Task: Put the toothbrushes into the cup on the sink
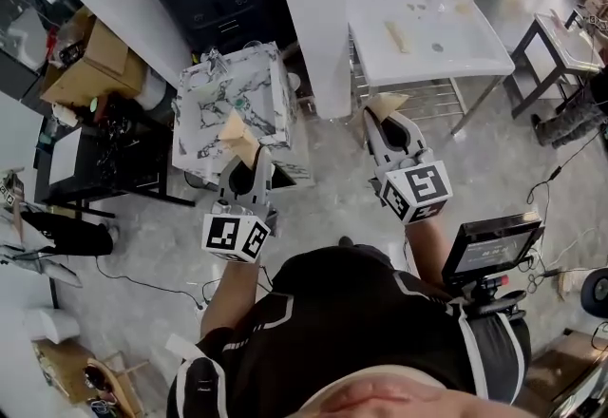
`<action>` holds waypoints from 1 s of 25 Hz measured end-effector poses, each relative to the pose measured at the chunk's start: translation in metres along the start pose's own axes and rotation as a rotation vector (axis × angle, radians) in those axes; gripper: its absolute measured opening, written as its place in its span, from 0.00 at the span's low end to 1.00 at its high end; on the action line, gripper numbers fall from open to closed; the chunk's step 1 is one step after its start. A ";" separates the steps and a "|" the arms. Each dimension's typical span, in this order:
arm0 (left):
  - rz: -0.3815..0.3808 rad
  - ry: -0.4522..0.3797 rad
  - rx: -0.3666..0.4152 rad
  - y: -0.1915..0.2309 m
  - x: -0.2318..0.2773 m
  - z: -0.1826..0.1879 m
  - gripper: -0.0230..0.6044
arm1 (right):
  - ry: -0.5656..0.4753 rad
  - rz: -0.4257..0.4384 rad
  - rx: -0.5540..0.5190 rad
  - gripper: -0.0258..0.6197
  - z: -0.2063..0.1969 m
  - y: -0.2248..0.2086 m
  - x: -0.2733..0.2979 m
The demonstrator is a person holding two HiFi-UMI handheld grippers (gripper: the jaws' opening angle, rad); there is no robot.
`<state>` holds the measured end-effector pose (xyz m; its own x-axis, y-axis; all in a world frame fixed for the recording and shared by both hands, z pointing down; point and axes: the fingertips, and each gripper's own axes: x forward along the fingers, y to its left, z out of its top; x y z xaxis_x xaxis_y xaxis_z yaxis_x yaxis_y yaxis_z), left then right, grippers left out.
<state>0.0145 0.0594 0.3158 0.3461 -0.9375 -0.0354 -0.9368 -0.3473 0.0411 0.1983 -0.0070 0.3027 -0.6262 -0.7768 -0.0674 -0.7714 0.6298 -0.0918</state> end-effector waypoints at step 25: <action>-0.045 -0.011 -0.026 0.169 0.042 0.001 0.08 | 0.022 -0.033 -0.061 0.10 -0.006 0.066 0.166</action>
<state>-0.1297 -0.0384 0.3203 0.3870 -0.9208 -0.0484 -0.9187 -0.3895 0.0656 0.0425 -0.0944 0.2915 -0.6024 -0.7970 -0.0434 -0.7965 0.6038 -0.0327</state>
